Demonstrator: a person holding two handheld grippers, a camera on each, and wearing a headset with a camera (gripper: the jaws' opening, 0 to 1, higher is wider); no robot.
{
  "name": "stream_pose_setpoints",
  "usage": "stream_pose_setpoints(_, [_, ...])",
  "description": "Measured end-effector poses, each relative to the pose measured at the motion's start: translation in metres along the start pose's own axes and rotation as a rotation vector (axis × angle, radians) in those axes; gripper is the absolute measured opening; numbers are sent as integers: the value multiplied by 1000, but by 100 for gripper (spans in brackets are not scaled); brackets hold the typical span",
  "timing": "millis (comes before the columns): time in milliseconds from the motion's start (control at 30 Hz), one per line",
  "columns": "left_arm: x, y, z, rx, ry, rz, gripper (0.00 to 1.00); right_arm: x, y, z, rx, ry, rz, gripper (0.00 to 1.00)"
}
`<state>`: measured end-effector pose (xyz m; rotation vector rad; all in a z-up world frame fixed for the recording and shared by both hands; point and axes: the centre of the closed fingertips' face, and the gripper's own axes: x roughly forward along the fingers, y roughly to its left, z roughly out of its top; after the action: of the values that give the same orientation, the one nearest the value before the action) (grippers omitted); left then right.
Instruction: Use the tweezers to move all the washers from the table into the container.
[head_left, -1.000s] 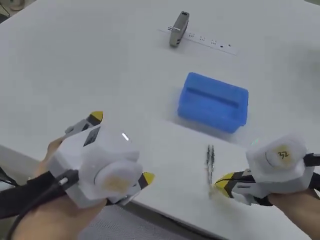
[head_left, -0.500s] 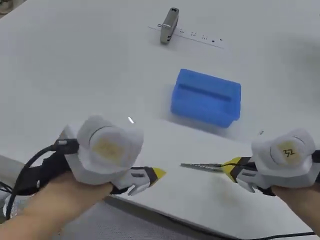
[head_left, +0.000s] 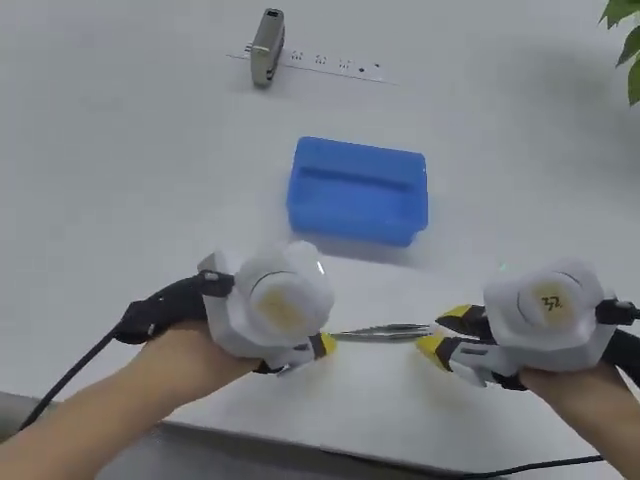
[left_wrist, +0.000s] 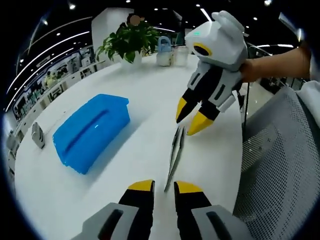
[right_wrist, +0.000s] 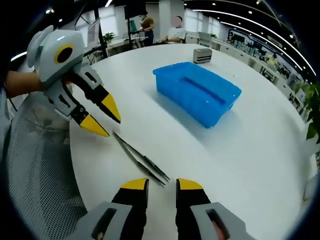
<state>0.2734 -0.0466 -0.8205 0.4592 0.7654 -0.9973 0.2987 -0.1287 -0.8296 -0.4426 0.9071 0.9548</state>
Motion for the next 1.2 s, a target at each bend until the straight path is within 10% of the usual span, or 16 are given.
stream_pose_setpoints(100, [10, -2, -7, 70, 56, -38, 7, 4, 1, 4, -46, -12, -10, 8])
stream_pose_setpoints(133, [9, -2, 3, 100, 5, -45, 1, 4, 4, 6, -35, -9, 2, 7])
stream_pose_setpoints(433, [-8, -1, -23, 95, 83, -121, 0, 9, 34, 6, -47, -12, 34, 0])
stream_pose_setpoints(633, [-12, -9, -29, 299, 94, -155, 0, 6, 55, 3, -3, -10, 45, 2])
stream_pose_setpoints(900, [-20, -2, -25, 213, 64, -128, 18, -32, 51, 24, 162, -106, 4, 16])
stream_pose_setpoints(1200, [-88, 18, 2, -239, -136, 69, 54, -99, 53, 63, 265, -282, -95, 52])
